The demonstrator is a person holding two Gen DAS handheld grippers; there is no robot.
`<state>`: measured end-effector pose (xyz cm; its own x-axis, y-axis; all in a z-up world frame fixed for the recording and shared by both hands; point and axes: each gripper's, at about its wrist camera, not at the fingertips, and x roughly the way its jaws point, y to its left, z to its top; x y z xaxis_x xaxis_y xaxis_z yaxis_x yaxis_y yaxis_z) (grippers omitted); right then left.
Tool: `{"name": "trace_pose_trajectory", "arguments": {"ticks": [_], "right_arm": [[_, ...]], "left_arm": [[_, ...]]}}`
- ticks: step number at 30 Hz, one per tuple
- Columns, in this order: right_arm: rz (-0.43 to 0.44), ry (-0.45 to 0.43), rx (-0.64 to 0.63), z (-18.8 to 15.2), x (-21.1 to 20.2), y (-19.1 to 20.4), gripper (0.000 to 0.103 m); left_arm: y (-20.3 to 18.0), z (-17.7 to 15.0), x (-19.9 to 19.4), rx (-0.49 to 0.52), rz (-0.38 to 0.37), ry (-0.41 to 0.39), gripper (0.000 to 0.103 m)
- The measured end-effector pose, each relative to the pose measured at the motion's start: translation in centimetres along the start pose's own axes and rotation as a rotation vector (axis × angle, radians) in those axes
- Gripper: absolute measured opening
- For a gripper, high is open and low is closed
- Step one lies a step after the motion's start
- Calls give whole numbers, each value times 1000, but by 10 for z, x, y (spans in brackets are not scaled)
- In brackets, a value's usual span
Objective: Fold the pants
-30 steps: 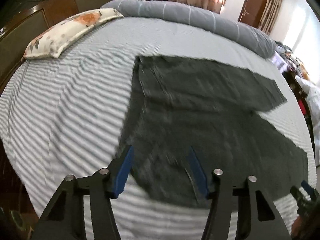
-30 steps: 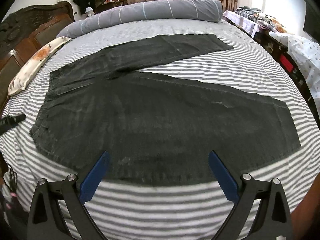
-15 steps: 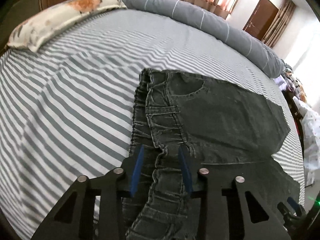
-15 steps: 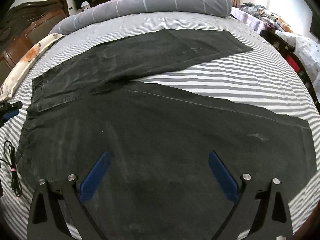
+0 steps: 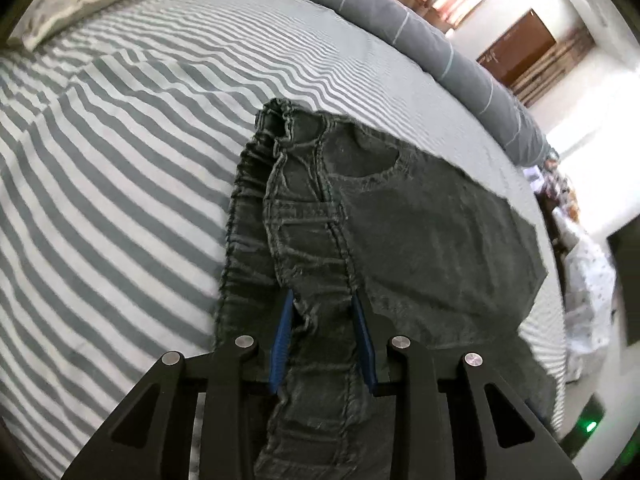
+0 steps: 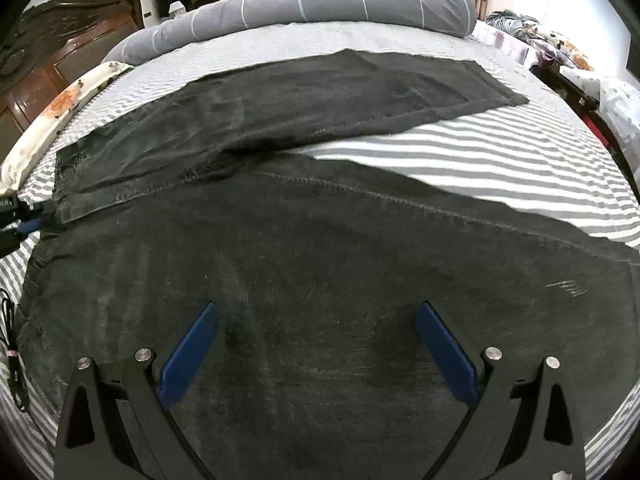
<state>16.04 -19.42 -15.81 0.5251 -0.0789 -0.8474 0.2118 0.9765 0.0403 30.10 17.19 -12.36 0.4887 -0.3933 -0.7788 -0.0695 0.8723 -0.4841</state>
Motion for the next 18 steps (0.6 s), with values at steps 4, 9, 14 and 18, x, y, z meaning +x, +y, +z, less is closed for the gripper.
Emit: {"name": "trace_pose_trajectory", "arguments": {"ticks": [4,9,14,18], "right_arm": [[-22,-4,-31,-3,3,5,98],[-32,-7,-60,-5,4,8,99],[-35,-9,-64,-6,8,9,100],[-36,-10,-56,-6,9,11,101]], "left_arm": [[3,18,6,-71,-56,-13,31],[3,37,10,-76,17,-69,31],[11,39,12,-92,-21,-44,31],[7,41,13,-66,-9,-70,31]]}}
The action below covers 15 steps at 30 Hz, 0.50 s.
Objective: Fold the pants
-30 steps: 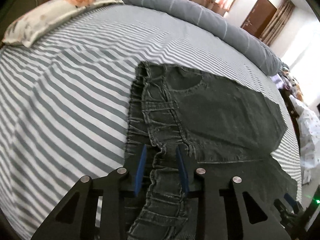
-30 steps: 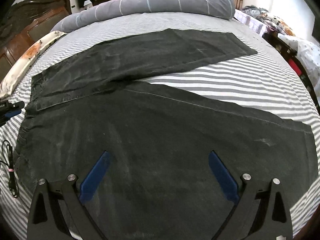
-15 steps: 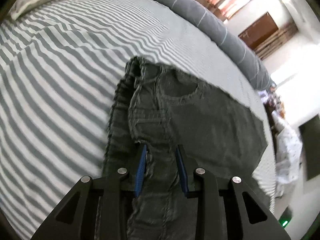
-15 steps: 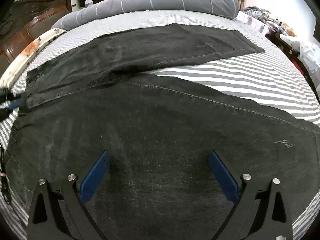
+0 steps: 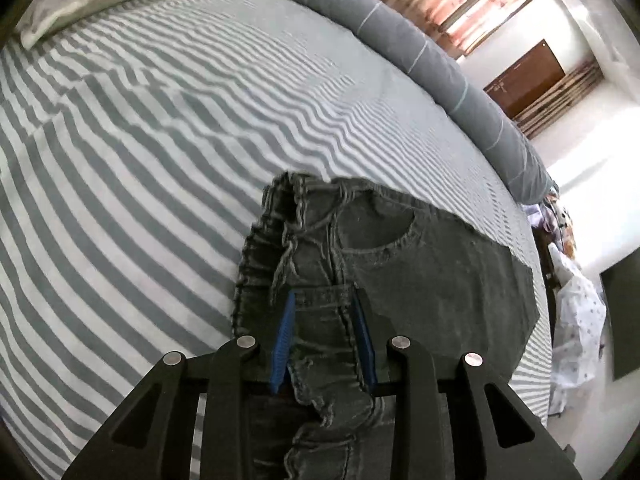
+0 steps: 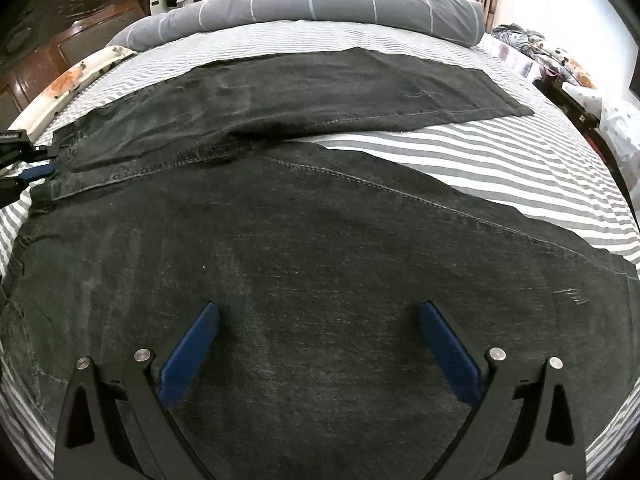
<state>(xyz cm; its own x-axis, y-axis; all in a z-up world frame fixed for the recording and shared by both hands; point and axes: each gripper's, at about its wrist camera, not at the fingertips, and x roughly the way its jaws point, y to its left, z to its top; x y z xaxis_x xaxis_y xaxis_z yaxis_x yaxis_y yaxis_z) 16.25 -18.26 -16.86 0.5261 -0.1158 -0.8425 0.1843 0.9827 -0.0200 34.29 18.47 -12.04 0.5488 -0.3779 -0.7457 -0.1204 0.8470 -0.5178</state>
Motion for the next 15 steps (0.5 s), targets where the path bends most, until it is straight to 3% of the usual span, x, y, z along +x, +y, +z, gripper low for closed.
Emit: {"name": "trace_pose_trajectory", "arguments": {"ticks": [6,15], "right_arm": [[-8,-4,-12,0,1,2,102],[-11,-11,-17,-1,3,4,103]], "left_arm": [[5,17,6,4,43,-76,31],[9,23,4,42,38,-80,31]]}}
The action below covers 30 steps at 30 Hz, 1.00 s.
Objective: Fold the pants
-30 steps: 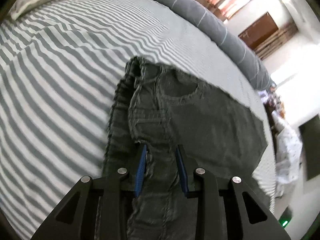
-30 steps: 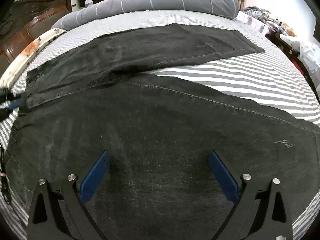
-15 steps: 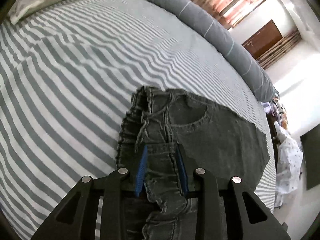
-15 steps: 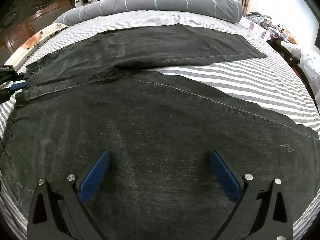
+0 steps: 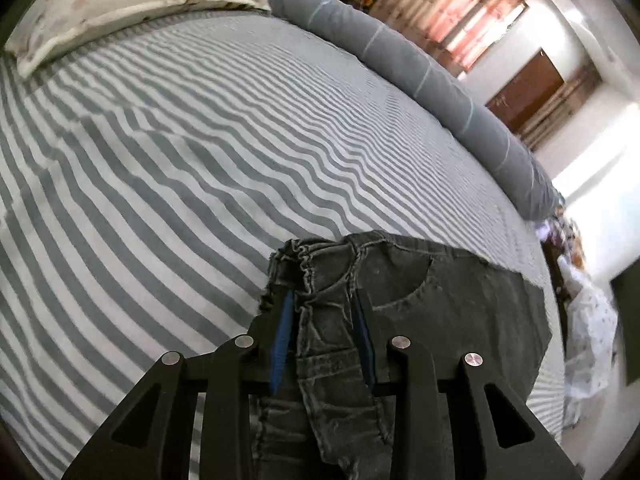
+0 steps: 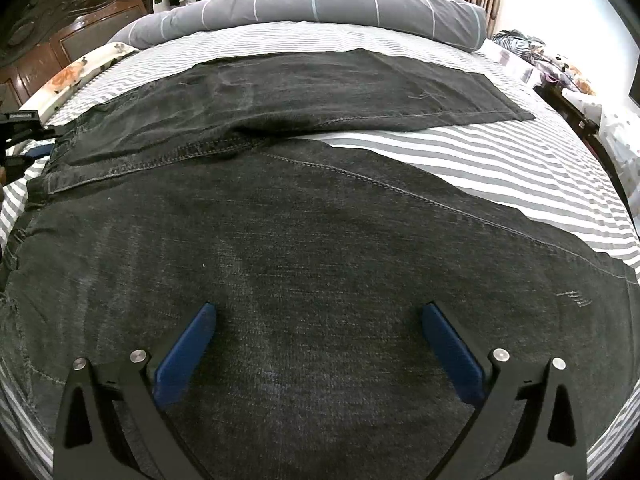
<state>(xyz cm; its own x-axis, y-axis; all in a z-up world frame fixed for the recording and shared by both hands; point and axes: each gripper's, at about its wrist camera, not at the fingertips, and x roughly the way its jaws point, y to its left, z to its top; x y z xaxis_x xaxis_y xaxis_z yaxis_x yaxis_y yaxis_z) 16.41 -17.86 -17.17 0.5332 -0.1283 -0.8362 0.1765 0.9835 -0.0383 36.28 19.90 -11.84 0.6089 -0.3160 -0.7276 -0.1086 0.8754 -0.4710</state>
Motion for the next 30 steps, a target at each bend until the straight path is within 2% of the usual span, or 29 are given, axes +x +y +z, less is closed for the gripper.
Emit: {"name": "trace_pose_trajectory", "arguments": {"ticks": [3,11,15,16,17,18,21,23,25,28,30], "right_arm": [[-1,-1,-1,0,0,0,103],[-7,8,-2,1,0,2,103],[-4,15,-3,4,-3,1,101],[-7,18,-7,5,-3,0,100],[-12,19,-11,6,-3,-1,100],[-19,19,-14,7,-3,-2,100],[-32,6,-14,13,-6,-7,100],[-29,0,-8,18,-7,-11,100],[-29,-4,-12,24,-8,-14,100],[-35,-7,-27,32,-10,-20,100],[-35,-13,-51,43,-9,-28,100]], "left_arm": [[0,3,-4,19,-7,-4,31],[9,9,16,-24,-60,36,31],[1,16,15,-32,-139,39,31],[-3,16,17,-38,-180,53,31],[-8,14,19,-28,-220,69,31],[-12,13,20,-11,-228,71,31],[-17,15,25,25,-155,64,32],[-7,19,36,-54,-132,78,32],[2,23,38,-142,-169,63,32],[2,24,35,-174,-200,30,32],[-7,22,27,-121,-179,-12,10]]}}
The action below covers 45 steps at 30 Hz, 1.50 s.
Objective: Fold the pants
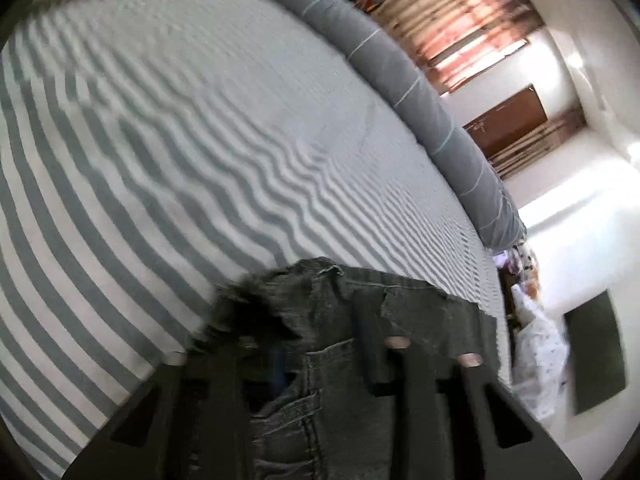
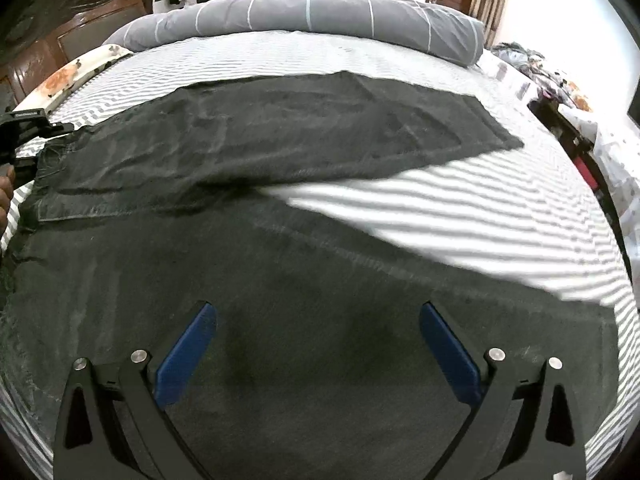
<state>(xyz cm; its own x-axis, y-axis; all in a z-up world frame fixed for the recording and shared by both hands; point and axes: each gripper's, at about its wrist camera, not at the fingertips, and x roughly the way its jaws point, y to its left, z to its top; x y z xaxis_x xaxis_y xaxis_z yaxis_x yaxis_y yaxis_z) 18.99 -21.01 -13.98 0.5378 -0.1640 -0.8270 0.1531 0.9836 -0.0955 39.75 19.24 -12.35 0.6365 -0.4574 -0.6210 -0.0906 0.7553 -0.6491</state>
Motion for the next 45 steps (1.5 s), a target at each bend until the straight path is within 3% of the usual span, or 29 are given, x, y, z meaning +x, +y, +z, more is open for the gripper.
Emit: {"name": "trace_pose_trajectory", "arguments": {"ticks": [1,9,13,19,29,34,35,36,38,39,41,43,45], "right_arm": [[2,-1,-11,5,1,-2,100],[58,16,-291,98,32,-22,100],[140,22,-411,156,52,-25,97],[186,36,-630,230,84,-2,97],[278,68,-1083,241,112,75,87],[355,165,-1159,253,133,77,86],[353,221,-1172,253,149,69,81],[353,221,-1172,253,149,69,76],[350,272,-1138,259,162,57,54],[353,292,-1115,259,167,49,48],[348,297,-1072,256,172,27,26],[334,289,-1035,251,171,12,12],[300,261,-1012,245,164,-1,9]], "left_arm": [[-5,0,-3,22,6,-10,6],[-31,-17,-61,63,-84,-196,6],[-48,-28,-78,95,-114,-237,5],[-67,-49,-101,180,-113,-309,6],[-84,-74,-126,264,-186,-350,5],[-87,-75,-134,287,-200,-373,5],[-87,-76,-135,290,-193,-374,5],[-88,-75,-134,296,-187,-375,6],[-89,-75,-134,295,-179,-373,5],[-89,-75,-134,290,-173,-366,5],[-87,-73,-132,283,-145,-360,5],[-84,-68,-131,264,-129,-342,5],[-81,-64,-127,258,-81,-324,5]]}}
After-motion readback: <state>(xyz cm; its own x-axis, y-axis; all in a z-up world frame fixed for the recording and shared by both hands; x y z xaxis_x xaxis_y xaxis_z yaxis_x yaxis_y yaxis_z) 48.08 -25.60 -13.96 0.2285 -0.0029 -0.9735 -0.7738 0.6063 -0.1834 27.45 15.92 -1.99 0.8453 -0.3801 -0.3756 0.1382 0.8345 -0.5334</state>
